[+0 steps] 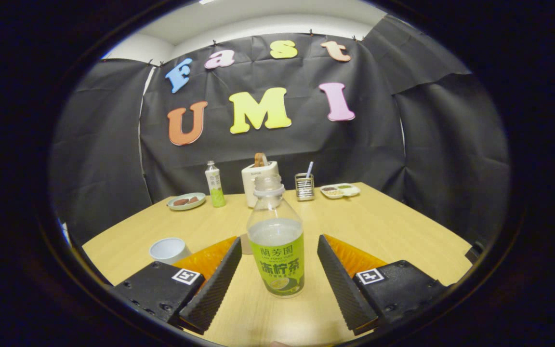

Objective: Take the bottle from table, then pour the juice into the cup, finally place the bottle on the coaster

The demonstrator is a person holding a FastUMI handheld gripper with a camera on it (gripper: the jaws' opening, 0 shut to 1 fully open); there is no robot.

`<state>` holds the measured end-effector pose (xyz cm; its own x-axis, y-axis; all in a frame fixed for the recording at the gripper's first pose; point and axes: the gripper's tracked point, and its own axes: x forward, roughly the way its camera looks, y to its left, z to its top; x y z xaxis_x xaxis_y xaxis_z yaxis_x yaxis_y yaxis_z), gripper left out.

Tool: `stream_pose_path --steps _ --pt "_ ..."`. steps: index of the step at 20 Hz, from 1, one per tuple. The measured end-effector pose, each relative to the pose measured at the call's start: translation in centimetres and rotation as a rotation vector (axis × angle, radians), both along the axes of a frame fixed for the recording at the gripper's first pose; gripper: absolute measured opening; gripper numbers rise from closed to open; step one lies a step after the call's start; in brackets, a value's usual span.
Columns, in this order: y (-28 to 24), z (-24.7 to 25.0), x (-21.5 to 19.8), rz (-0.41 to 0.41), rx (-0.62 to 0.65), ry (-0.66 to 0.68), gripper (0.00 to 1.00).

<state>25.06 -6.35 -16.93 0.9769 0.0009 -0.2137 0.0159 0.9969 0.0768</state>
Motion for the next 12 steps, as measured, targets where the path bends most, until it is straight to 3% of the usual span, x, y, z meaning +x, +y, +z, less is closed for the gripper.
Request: stream_pose_path --steps 12 --pt "0.3 -0.3 3.5 0.015 -0.072 -0.013 1.00"
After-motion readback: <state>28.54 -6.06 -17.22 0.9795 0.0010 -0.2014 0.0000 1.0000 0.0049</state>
